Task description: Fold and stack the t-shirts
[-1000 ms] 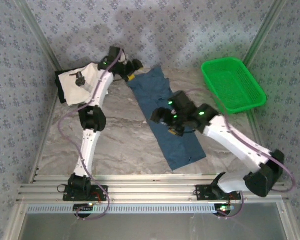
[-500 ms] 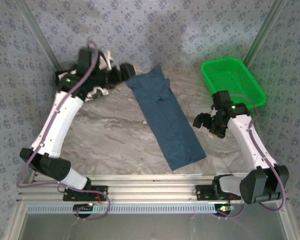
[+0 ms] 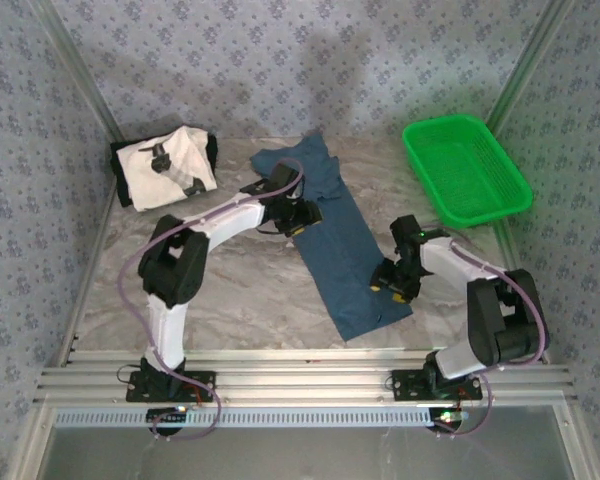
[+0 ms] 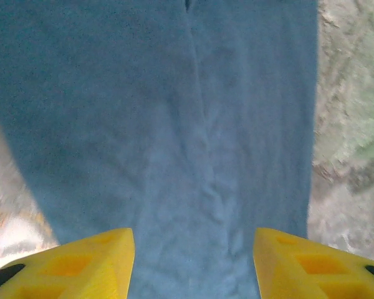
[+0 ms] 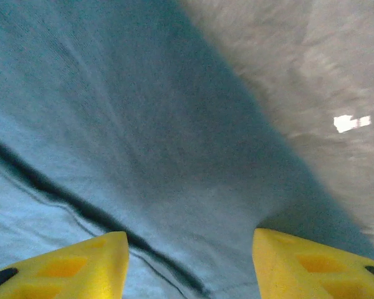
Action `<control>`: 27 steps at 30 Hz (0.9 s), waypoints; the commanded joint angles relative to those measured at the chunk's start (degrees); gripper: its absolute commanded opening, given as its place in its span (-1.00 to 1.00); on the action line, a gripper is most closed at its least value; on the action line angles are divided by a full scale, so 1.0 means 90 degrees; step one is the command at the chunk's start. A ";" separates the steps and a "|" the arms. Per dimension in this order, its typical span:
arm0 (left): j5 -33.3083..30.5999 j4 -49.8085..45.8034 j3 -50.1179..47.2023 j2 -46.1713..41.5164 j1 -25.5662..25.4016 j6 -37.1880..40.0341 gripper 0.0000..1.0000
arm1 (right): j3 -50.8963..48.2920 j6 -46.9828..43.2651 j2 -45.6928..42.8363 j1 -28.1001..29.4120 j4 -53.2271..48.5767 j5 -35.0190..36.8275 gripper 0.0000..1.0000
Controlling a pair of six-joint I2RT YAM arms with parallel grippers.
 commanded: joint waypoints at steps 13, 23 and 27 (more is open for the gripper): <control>-0.0568 -0.0621 0.0921 0.1004 0.0811 0.0790 0.04 | -0.0585 0.2863 0.0552 0.2514 0.1514 -0.0334 0.05; -0.0001 -0.0794 0.0354 -0.0097 0.1324 0.1595 0.34 | 0.0672 0.3129 0.0624 0.3219 0.0781 -0.0590 0.36; 0.0382 -0.1082 0.0136 -0.0910 0.1370 0.1625 0.48 | 0.0947 0.2710 0.0026 0.3062 -0.0213 -0.0472 0.49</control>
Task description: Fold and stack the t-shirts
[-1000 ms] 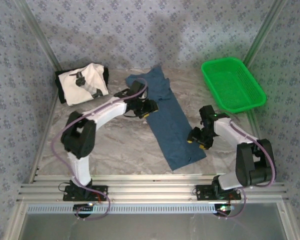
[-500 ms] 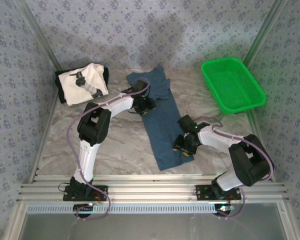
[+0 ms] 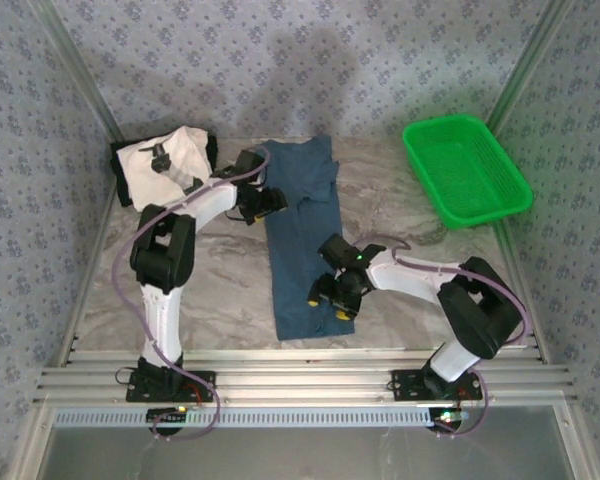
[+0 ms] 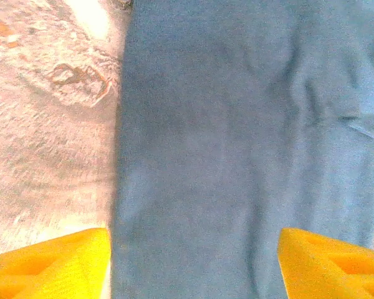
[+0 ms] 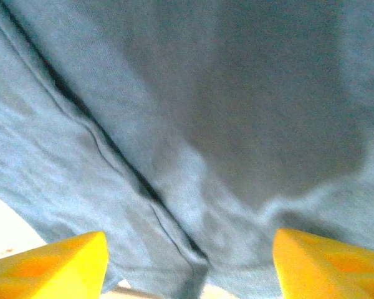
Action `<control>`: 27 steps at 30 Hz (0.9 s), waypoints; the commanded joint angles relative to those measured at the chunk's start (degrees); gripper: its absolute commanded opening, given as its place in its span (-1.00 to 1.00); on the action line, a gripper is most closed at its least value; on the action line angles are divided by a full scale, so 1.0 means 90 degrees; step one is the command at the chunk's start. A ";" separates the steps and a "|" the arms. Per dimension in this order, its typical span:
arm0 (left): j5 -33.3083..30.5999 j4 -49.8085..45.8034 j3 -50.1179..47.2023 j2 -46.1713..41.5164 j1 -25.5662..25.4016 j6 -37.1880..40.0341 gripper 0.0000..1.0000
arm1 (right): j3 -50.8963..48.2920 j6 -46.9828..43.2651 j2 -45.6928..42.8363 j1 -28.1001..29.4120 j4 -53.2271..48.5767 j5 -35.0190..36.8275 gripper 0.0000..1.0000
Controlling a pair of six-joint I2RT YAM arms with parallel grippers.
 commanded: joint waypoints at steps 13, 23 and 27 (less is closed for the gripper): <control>0.1099 0.0282 -0.4480 -0.4563 -0.1326 -0.1732 0.43 | -0.1243 -0.1682 -0.1729 -0.1088 -0.0689 -0.1265 0.35; 0.0568 0.0859 -0.5928 -0.5094 -0.2693 -0.3298 0.19 | -0.1878 -0.1880 -0.1439 -0.1369 -0.0207 -0.1327 0.22; 0.0606 0.1348 -0.6240 -0.4842 -0.3012 -0.3773 0.12 | -0.1873 -0.1910 -0.1265 -0.1367 0.0013 -0.1269 0.21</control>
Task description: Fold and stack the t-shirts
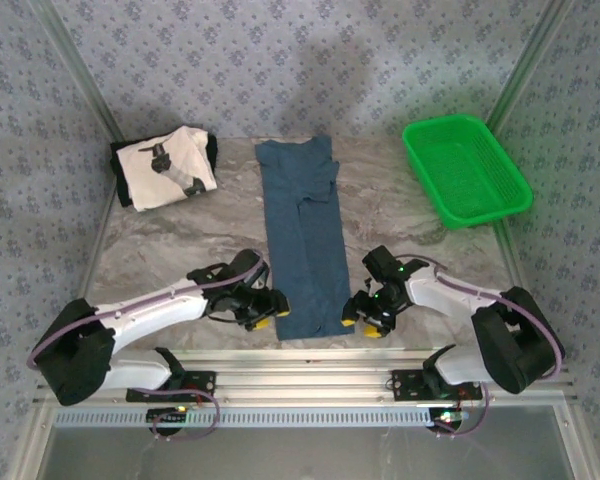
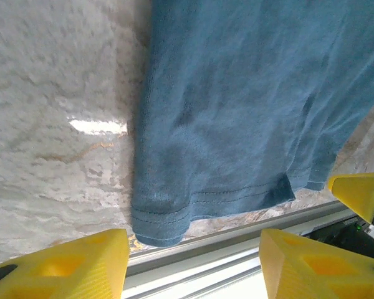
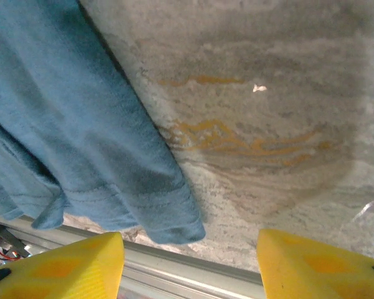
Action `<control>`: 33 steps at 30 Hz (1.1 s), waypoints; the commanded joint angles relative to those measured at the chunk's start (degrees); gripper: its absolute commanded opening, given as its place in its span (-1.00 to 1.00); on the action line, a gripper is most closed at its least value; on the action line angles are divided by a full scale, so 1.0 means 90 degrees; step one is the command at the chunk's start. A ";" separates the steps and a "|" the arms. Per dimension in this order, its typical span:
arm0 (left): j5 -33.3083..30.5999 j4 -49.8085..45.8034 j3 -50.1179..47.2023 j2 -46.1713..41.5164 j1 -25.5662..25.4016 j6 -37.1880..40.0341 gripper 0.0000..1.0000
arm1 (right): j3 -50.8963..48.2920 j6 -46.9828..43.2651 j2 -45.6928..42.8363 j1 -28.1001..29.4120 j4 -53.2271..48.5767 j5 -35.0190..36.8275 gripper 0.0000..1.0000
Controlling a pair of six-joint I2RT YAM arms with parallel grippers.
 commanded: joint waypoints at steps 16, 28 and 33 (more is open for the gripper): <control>0.0062 0.1284 -0.0376 0.1132 -0.0498 -0.0853 -0.18 | -0.0099 -0.0155 0.0411 0.0015 0.0544 -0.0219 0.18; 0.0108 0.1149 -0.0060 0.1449 -0.0579 -0.0663 -0.61 | 0.0298 -0.0037 0.0819 0.0241 0.0812 -0.0301 0.03; 0.0107 0.1012 0.0066 0.1481 -0.0581 -0.0544 -0.75 | 0.0599 -0.0059 0.1059 0.0338 0.0749 -0.0298 0.00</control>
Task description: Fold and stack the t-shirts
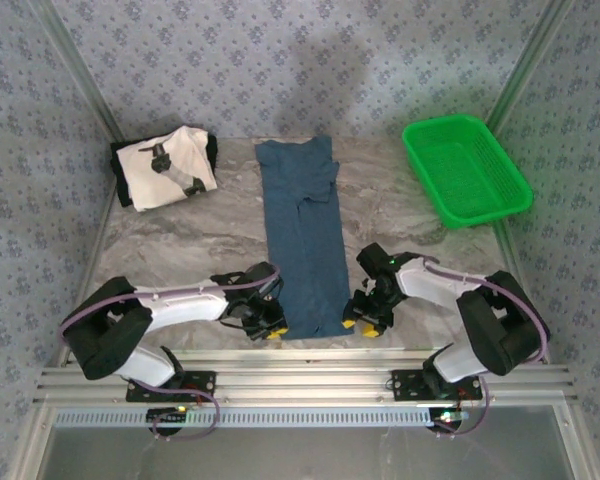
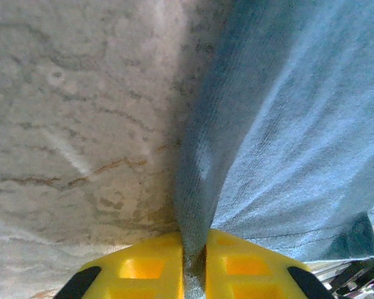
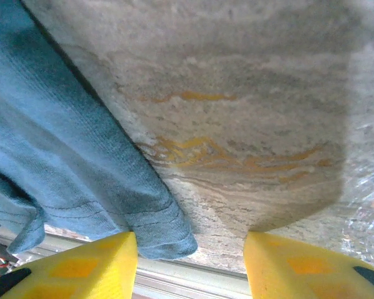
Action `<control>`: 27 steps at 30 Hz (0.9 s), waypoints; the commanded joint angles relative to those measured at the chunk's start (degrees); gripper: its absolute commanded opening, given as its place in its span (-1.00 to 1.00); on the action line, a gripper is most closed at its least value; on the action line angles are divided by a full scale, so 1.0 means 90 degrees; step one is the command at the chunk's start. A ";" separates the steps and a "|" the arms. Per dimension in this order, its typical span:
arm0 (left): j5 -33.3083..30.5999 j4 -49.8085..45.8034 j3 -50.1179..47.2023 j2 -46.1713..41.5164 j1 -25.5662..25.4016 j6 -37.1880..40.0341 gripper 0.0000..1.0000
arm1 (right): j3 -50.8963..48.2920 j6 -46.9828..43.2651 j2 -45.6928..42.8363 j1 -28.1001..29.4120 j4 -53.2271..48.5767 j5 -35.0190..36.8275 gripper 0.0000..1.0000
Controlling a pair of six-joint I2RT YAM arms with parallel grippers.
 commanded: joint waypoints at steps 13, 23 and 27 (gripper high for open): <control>0.0069 0.0243 0.0249 0.0164 -0.0152 0.0213 -0.87 | 0.0707 -0.0010 0.0718 0.0487 0.0960 -0.0349 -0.15; 0.0006 -0.0093 0.0153 -0.0279 -0.0152 0.0262 -0.99 | 0.0786 -0.0009 0.0759 0.0473 0.0847 -0.0340 -0.81; -0.0128 -0.0500 0.0065 -0.0731 -0.0152 0.0282 -1.00 | 0.0784 -0.0058 0.0567 0.0431 0.0664 -0.0299 -0.98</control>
